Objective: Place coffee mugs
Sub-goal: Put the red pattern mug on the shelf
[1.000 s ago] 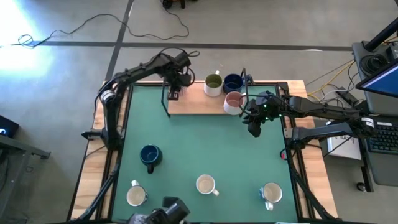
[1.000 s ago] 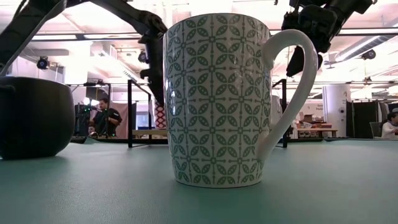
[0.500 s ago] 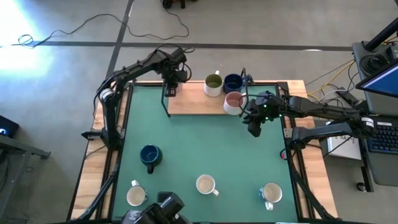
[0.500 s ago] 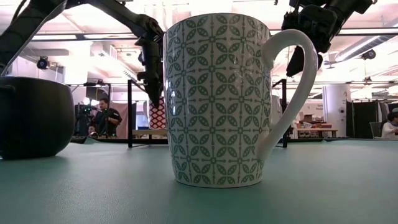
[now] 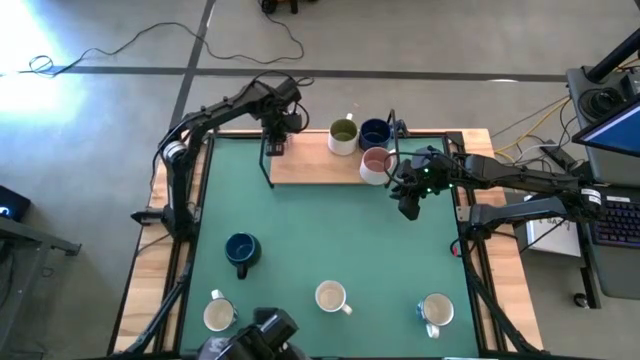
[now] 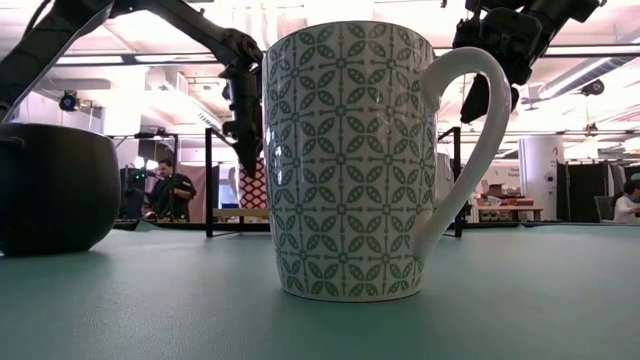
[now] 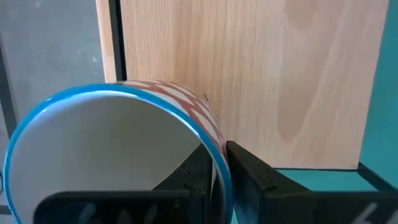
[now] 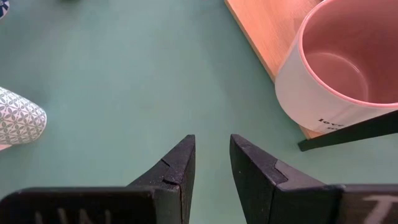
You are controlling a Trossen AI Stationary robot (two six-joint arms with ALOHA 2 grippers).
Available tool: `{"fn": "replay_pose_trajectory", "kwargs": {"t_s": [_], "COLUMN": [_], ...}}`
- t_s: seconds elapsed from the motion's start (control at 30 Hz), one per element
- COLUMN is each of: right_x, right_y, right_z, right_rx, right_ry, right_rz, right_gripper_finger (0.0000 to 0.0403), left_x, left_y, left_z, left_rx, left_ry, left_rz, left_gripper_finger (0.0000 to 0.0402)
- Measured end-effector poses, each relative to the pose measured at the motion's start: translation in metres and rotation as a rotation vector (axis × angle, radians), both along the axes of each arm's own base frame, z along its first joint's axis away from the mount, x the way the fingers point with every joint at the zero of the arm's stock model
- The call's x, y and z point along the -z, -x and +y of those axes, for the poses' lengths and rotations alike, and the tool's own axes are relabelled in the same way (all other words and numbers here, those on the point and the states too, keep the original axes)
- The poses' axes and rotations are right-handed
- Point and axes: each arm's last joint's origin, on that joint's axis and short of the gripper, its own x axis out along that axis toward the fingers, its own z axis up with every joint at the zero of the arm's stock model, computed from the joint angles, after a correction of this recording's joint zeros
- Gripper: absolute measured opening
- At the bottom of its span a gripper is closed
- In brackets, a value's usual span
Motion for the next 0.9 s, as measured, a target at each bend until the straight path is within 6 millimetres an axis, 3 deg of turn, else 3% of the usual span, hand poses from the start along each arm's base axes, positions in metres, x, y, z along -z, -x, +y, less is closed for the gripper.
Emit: {"fn": "replay_pose_trajectory", "kwargs": {"t_s": [0.5, 0.9], "right_x": [0.0, 0.0], "right_y": [0.0, 0.0], "right_z": [0.0, 0.0], "right_rx": [0.0, 0.0], "right_ry": [0.0, 0.0], "right_rz": [0.0, 0.0], "right_gripper_finger": [0.0089, 0.0089], "left_x": [-0.006, -0.027], "left_y": [-0.001, -0.009], "left_z": [-0.004, -0.018], "left_rx": [-0.089, -0.074], "left_ry": [0.036, 0.053], "left_rz": [-0.059, -0.069], "left_gripper_finger": [0.0049, 0.0076]}}
